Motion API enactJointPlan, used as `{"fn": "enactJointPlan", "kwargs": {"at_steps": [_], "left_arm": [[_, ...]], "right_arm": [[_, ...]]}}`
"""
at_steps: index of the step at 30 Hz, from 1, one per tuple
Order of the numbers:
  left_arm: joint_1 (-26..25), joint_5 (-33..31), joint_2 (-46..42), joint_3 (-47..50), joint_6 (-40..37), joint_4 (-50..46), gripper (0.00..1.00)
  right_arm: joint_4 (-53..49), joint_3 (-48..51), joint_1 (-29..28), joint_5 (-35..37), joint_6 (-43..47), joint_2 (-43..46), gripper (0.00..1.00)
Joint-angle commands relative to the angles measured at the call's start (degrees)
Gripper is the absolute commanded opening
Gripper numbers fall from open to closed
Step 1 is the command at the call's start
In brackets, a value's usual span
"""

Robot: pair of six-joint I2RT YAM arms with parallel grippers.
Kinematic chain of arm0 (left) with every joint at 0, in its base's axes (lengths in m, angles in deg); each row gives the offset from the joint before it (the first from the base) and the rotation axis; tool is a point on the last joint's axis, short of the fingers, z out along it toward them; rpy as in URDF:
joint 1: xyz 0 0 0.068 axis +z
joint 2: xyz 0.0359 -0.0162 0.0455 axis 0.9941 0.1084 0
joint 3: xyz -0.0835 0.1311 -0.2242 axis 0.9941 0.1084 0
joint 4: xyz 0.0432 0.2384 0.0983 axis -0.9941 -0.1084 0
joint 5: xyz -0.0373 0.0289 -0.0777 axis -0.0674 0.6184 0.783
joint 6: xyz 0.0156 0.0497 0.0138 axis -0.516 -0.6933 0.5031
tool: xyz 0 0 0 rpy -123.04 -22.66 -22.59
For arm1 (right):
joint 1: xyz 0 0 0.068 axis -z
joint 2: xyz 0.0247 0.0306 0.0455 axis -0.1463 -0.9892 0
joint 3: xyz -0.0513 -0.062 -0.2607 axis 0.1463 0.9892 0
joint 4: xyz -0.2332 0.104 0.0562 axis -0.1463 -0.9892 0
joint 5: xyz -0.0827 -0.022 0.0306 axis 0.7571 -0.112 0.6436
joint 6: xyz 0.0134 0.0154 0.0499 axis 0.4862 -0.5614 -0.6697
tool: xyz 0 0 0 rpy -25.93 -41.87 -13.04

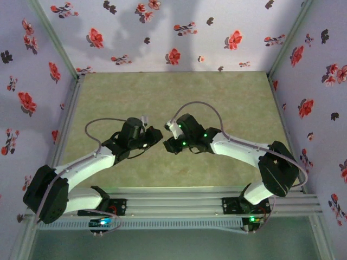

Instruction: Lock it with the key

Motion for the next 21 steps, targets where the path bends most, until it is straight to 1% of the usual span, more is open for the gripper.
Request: {"fn": "enactJointPlan", "kwargs": {"at_steps": [1,5,9,13,21], "left_arm": [[0.40,1.20,-1.96,0.53,-1.27,1.69,0.00],[0.50,1.96,-3.61,1.76,-2.96,3.09,0.00],[1.24,3.03,-5.61,5.00,-4.79,7.67,0.00],[2.60,4.73,-7.79,9.64,-4.86,15.06,0.00],[4.27,6.46,-10.64,16.10,-5.82,26.23,0.00]], "right_arm": [[0.60,-0.69,-0.42,-0.18,0.05,-0.04,0.14],[0.49,-0.39,-0.43,-0.57,0.49,0.78,0.08],[0.70,0.19,-0.43,-1.99,1.11,2.11,0.00],[2.10,1.21,-0.43,-4.98,1.29,3.54,0.00],[6.07,3.29,-0.41,-15.25,1.36,5.57,0.00]]}}
